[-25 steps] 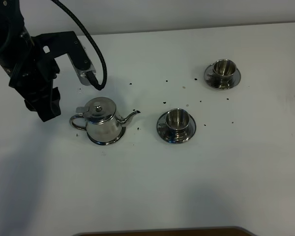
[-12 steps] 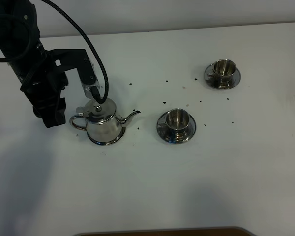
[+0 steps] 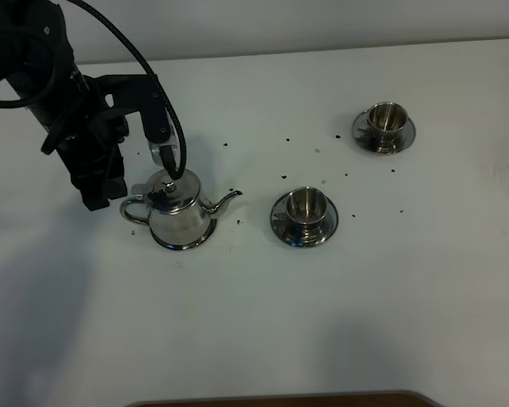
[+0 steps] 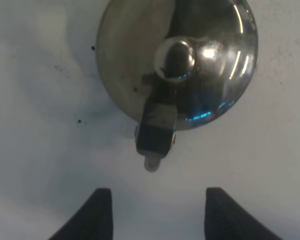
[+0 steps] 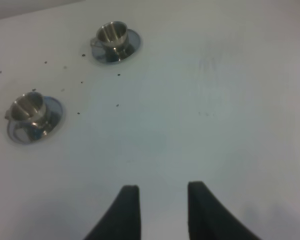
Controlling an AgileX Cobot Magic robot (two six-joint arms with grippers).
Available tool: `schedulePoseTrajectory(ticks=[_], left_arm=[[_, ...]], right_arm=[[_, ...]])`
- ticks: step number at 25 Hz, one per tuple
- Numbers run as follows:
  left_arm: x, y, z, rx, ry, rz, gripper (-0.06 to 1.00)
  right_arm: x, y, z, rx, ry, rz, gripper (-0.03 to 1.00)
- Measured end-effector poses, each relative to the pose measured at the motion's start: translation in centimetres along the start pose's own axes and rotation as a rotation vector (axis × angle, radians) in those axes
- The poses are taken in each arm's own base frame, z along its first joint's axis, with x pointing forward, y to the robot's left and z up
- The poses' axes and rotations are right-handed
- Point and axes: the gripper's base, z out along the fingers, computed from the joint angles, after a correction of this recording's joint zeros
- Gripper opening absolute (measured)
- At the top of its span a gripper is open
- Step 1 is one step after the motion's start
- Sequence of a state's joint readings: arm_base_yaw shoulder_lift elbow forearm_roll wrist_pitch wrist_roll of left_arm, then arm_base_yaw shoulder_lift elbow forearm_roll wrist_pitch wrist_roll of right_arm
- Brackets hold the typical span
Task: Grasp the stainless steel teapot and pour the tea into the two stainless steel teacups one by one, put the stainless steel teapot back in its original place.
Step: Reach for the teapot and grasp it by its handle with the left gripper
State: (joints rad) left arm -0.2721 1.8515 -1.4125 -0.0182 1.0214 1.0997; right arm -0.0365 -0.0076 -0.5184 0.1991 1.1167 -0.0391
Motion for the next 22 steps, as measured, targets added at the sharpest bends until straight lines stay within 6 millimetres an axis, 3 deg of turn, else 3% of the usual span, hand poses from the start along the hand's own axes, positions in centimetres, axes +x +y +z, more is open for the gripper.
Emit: schedulePoseTrajectory(ticks=[6,22], left_arm=[[-0.3,0.2,2.3,0.069,0.016,0.006,0.48],[-1.0,0.6,4.2,0.068,0.014,0.05,0.48]], right_arm=[[0.0,0.0,0.0,0.0,0.0,0.0,0.24],[0.0,0.0,0.0,0.0,0.0,0.0,0.24]])
